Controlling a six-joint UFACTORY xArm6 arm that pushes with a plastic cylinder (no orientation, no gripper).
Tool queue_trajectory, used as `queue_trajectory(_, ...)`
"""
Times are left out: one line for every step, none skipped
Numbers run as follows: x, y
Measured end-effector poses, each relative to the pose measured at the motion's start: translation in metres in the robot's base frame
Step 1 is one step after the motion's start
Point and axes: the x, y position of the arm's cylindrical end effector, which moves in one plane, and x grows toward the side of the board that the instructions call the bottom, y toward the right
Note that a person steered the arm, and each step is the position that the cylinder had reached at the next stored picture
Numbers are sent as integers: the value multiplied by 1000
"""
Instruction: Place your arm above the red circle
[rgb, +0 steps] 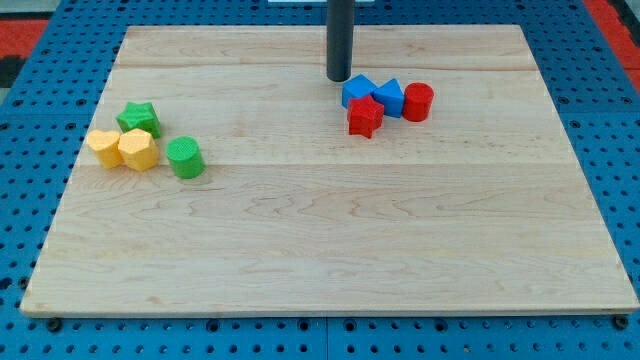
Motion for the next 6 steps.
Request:
queue_trajectory(0,0)
queue_trajectory(0,0)
queue_trajectory(0,0)
queue_trajectory(0,0)
queue_trajectory(0,0)
queue_trajectory(-26,12)
